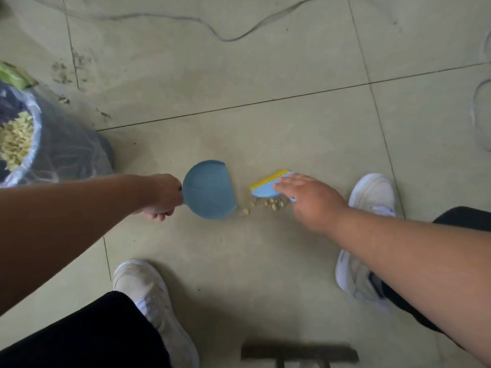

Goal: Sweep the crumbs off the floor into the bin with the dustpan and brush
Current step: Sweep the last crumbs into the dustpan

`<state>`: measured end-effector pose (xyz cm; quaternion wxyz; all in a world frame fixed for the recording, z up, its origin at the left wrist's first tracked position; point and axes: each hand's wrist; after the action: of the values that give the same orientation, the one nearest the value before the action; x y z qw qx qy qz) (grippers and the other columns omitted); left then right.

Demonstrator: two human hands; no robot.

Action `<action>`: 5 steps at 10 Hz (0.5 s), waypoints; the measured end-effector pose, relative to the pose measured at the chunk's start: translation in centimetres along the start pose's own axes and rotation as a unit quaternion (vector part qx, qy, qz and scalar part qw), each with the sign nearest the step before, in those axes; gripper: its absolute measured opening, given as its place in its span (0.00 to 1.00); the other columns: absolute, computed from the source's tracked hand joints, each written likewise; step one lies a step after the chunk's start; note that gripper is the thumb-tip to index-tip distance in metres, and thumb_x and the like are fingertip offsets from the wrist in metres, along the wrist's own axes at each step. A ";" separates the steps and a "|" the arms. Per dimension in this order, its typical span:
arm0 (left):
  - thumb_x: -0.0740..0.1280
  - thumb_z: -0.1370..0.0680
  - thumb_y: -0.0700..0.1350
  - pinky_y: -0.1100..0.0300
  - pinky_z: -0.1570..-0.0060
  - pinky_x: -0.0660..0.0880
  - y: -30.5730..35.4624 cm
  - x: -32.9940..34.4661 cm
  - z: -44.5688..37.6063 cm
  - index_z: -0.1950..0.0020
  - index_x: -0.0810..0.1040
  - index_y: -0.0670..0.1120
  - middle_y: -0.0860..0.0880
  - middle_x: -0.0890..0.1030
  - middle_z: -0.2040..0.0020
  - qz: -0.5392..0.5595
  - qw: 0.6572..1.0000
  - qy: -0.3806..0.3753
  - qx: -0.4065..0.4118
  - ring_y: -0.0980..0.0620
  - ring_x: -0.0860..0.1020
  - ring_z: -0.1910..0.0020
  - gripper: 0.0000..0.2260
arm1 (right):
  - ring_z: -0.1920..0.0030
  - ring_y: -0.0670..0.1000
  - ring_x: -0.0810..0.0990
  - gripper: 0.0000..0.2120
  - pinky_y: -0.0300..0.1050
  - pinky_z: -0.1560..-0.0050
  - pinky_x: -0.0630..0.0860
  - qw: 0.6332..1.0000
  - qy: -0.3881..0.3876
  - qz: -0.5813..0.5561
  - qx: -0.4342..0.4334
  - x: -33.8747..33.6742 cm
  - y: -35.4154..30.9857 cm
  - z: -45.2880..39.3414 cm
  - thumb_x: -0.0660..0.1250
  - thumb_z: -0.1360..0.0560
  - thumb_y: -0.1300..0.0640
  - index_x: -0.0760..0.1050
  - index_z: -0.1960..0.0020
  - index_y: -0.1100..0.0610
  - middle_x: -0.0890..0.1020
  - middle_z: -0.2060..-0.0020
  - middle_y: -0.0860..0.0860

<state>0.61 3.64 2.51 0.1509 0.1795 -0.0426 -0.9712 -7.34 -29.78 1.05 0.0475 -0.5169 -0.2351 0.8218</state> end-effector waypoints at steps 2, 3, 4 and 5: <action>0.59 0.18 0.43 0.57 0.58 0.74 0.0 0.5 -0.3 0.48 0.77 0.45 0.45 0.83 0.47 -0.221 0.966 0.115 0.063 0.45 0.79 0.55 0.08 | 0.45 0.61 0.82 0.22 0.50 0.48 0.79 0.975 0.013 0.013 0.220 -2.3 2.2 0.5 0.60 0.23 0.55 0.73 0.30 0.48 0.84 0.44 0.57; 0.60 0.20 0.42 0.55 0.52 0.80 -0.4 0.8 0.1 0.45 0.81 0.45 0.45 0.84 0.47 -0.283 0.950 0.116 0.065 0.44 0.83 0.49 0.11 | 0.49 0.64 0.81 0.21 0.50 0.55 0.75 0.970 -0.057 0.037 0.235 -1.2 1.1 2.1 0.58 0.19 0.51 0.68 0.27 0.50 0.83 0.49 0.61; 0.63 0.21 0.43 0.55 0.53 0.81 -0.1 1.9 -0.2 0.45 0.83 0.45 0.48 0.83 0.52 -0.251 0.963 0.083 0.053 0.46 0.81 0.55 0.10 | 0.47 0.66 0.82 0.18 0.53 0.52 0.76 0.969 -0.086 0.038 0.230 0.6 -1.4 2.7 0.57 0.17 0.53 0.68 0.30 0.57 0.83 0.46 0.63; 0.62 0.20 0.43 0.57 0.58 0.77 0.6 3.8 -0.5 0.43 0.82 0.43 0.47 0.80 0.52 -0.196 0.976 0.086 0.046 0.46 0.78 0.56 0.11 | 0.45 0.65 0.82 0.15 0.54 0.49 0.77 0.963 -0.088 0.013 0.253 2.3 -4.8 1.8 0.56 0.17 0.53 0.70 0.34 0.56 0.82 0.44 0.63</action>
<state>-2.44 1.93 0.87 -0.0476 0.2739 -0.0386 -0.9598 -10.74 -25.44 1.90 0.1453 -0.4165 -0.0156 0.8973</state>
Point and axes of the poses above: each hand's wrist, its own z-axis away from the middle knuckle, its own x-axis out of the palm, y = z × x
